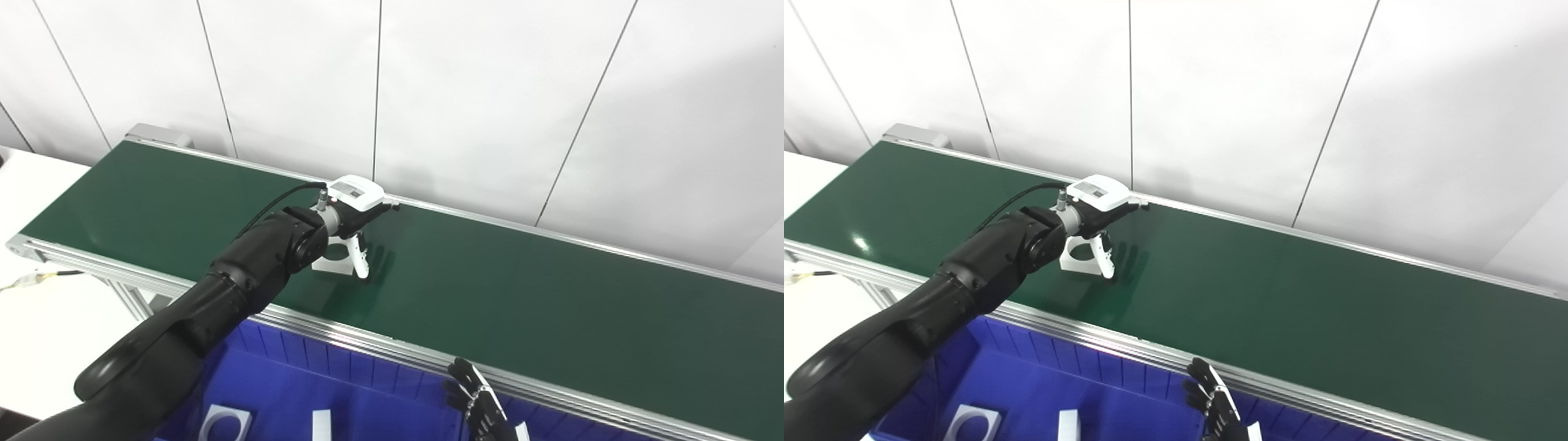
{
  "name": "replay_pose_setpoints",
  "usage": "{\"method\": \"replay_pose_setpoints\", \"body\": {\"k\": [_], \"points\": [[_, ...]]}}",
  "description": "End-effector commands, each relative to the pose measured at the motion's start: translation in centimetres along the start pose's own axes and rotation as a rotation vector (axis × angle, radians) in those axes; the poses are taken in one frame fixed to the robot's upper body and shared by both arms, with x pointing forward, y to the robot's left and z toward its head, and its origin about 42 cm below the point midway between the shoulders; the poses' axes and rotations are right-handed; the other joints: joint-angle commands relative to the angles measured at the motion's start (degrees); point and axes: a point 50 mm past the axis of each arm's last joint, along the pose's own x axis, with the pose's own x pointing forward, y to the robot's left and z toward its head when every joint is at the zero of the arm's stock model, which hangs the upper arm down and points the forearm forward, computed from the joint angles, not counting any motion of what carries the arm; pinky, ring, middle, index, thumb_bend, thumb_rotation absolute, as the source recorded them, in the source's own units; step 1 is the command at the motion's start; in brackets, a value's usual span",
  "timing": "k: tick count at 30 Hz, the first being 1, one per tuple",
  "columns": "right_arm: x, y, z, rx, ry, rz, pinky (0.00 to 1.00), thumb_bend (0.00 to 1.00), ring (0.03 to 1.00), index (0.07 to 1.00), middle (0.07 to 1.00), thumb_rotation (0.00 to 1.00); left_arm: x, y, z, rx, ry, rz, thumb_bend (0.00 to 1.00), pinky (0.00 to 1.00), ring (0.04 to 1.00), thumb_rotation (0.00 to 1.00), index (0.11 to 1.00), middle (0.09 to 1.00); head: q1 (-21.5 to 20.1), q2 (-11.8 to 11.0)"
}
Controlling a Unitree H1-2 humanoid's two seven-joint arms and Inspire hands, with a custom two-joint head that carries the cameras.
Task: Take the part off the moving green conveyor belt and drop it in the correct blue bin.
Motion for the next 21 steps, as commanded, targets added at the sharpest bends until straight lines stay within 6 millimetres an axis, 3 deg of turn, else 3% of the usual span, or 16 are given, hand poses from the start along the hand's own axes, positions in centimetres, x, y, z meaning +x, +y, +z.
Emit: {"method": "replay_pose_setpoints", "body": {"k": [1,13,21], "points": [[0.4,1.4,1.3,0.039,-0.037,0.007,0.8,0.85,0.83,0.879,0.866,1.0,0.3,3.2,-0.8,0.034,0.021,0.073,1.0,0.83,0.883,0.31,0.904,0.896,-0.17,0.11],[0.1,1.7,1.9,0.037,-0.042,0.021,0.79,0.86,0.828,0.879,0.865,1.0,0.4,2.4,-1.9,0.008,0.052,0.06,1.0,0.83,0.877,0.29,0.896,0.888,-0.91,0.75],[0.1,2.2,2.2,0.026,-0.044,0.028,0.78,0.88,0.827,0.877,0.869,1.0,0.5,1.4,-1.0,-0.044,0.04,0.066,1.0,0.83,0.887,0.27,0.897,0.896,-1.53,1.27]]}}
